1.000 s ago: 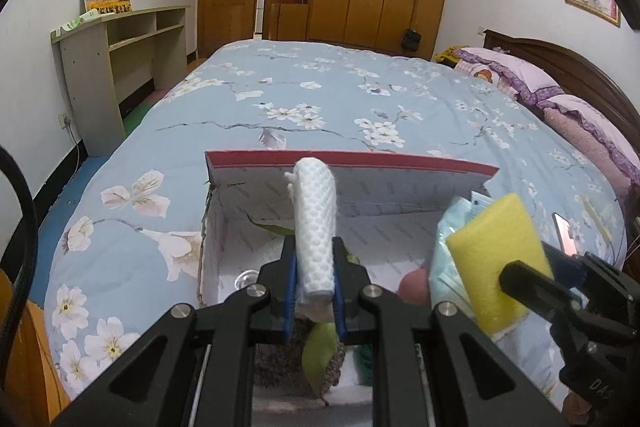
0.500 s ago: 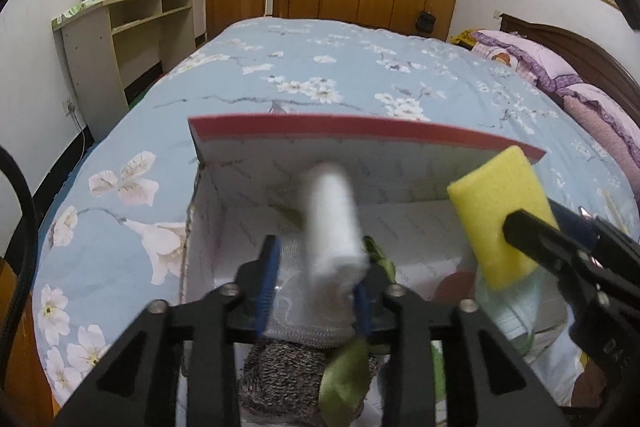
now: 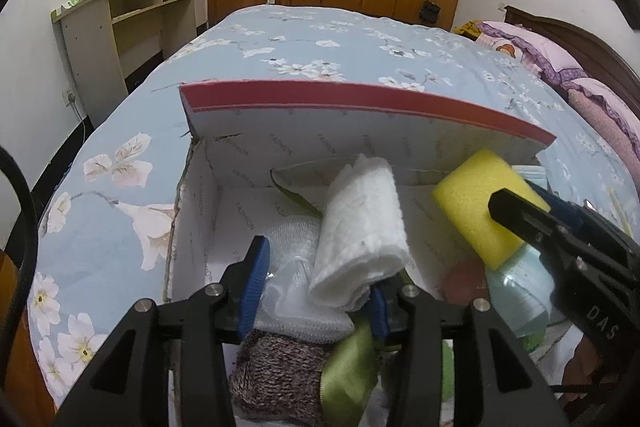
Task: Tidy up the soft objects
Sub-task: 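Lower the towel and yellow sponge into the box and open both grippers, then move both grippers out of the box toward the pouch and orange bow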
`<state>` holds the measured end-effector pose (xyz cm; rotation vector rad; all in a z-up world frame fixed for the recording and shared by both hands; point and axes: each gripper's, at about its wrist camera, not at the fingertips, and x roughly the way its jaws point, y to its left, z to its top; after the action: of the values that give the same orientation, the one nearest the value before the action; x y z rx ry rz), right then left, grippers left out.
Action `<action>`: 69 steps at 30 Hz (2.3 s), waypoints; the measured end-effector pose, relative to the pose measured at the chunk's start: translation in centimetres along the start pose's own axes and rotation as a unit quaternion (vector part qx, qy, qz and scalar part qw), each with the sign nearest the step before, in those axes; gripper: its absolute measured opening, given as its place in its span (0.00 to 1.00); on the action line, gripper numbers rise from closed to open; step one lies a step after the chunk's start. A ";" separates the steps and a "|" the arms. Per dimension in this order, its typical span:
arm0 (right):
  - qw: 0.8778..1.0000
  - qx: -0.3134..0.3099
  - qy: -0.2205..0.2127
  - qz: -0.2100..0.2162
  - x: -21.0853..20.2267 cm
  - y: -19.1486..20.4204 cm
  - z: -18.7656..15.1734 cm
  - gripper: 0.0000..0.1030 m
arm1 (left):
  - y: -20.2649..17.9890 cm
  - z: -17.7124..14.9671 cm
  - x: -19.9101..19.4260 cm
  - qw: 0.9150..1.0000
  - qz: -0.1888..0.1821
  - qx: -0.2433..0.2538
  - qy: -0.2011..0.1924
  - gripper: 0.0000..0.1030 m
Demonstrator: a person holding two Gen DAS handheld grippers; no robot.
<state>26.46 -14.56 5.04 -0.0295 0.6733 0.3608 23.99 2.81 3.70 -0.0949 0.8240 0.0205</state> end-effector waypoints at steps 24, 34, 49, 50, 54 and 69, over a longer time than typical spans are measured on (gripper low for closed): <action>0.999 -0.003 -0.041 0.025 -4.5 1.5 -0.5 0.46 | 0.0 -0.8 -5.2 1.000 -0.017 -0.001 -0.027 0.45; 0.998 -0.005 -0.049 0.027 -7.5 2.6 -2.2 0.46 | 0.2 -2.7 -8.1 0.999 -0.021 -0.005 -0.034 0.45; 0.998 -0.004 -0.052 0.021 -11.1 3.9 -5.0 0.46 | 0.7 -6.2 -11.3 0.999 -0.028 -0.009 -0.034 0.45; 0.998 -0.005 -0.052 0.022 -11.4 4.0 -5.3 0.46 | 0.8 -6.5 -11.5 0.999 -0.029 -0.010 -0.033 0.45; 0.998 -0.003 -0.049 0.025 -12.2 4.2 -6.4 0.46 | 1.0 -7.8 -12.1 0.999 -0.032 -0.013 -0.029 0.45; 1.000 -0.004 -0.022 0.014 -14.6 4.7 -11.0 0.46 | 0.5 -12.5 -13.0 0.999 -0.053 -0.006 -0.003 0.45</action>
<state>7.64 -16.33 5.84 -0.0200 0.6291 0.3903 6.00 2.37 4.79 -0.1500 0.8117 -0.0739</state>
